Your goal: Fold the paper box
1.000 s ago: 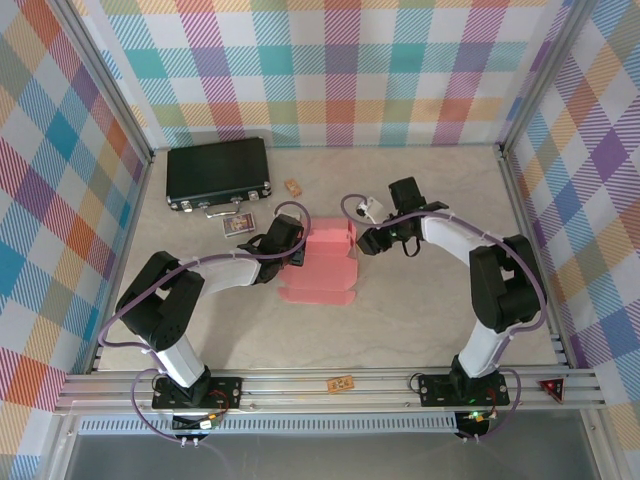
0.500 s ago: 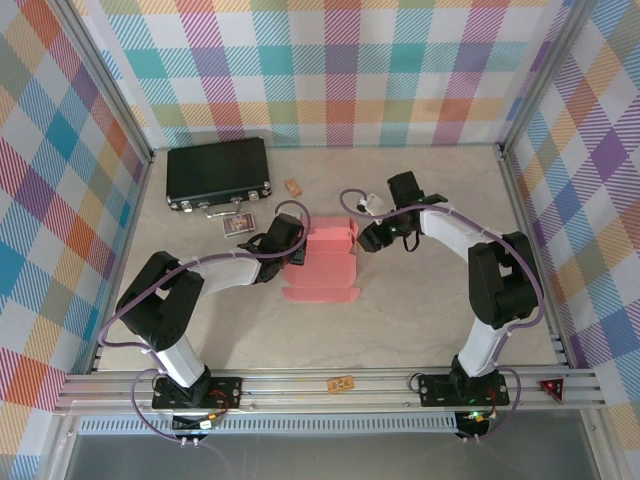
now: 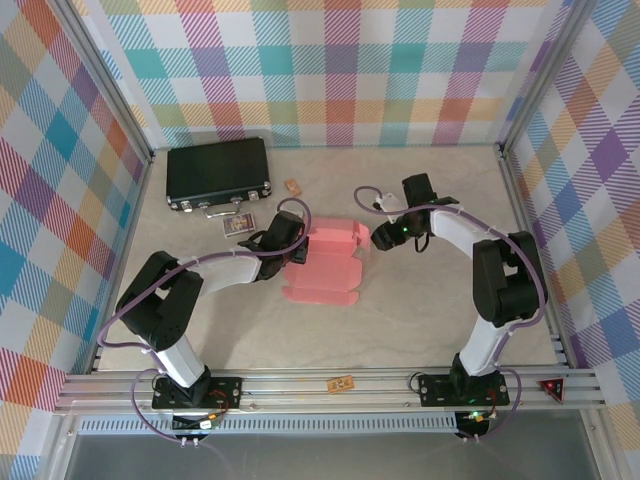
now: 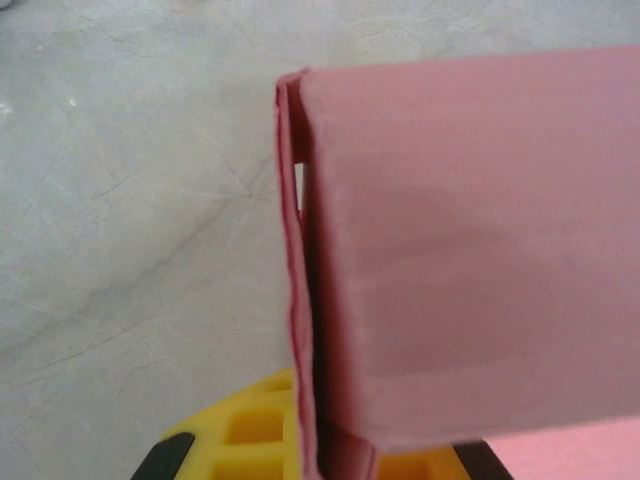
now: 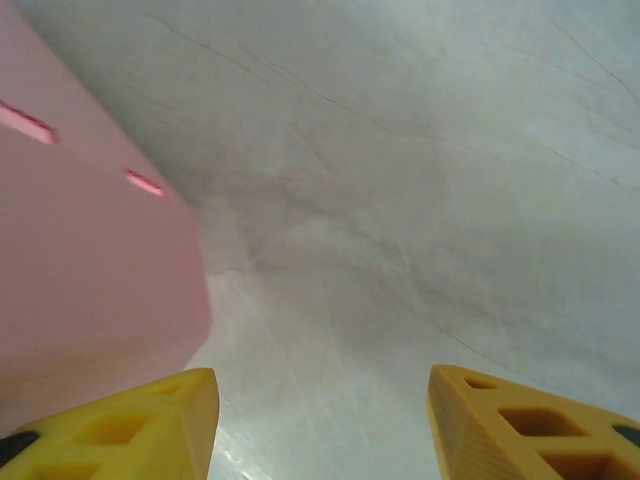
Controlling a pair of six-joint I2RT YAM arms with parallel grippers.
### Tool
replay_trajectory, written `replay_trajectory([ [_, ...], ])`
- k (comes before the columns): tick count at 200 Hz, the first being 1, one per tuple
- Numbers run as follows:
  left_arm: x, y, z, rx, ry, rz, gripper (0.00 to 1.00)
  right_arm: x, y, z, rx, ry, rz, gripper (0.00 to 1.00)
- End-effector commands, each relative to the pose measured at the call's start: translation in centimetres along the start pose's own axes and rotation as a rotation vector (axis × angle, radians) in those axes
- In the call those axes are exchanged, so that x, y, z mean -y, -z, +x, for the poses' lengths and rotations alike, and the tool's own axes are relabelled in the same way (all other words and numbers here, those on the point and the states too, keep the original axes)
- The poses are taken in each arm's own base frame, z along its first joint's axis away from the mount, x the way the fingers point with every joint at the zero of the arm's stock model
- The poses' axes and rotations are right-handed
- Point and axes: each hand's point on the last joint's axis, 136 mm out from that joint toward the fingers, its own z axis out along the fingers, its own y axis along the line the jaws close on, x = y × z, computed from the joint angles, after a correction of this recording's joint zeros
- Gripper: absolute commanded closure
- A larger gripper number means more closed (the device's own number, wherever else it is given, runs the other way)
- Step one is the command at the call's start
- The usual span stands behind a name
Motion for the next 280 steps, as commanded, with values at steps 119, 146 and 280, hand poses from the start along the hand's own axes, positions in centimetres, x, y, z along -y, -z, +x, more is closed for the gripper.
replay_trajectory([
  [119,1.2,-1.1,-0.8,-0.062,-0.007,0.044,1.0,-3.6,1.3,1.7,0.029,0.069,-0.184,0.43],
  [146,1.2,-1.2,-0.7,-0.07,-0.01,0.044,1.0,-5.0,1.8,0.7,0.08,0.079,-0.263,0.43],
  [280,1.8,-1.5,-0.6,-0.078,0.002,0.07,1.0,-7.8,0.3,-1.3,0.056,0.079,-0.349,0.46],
])
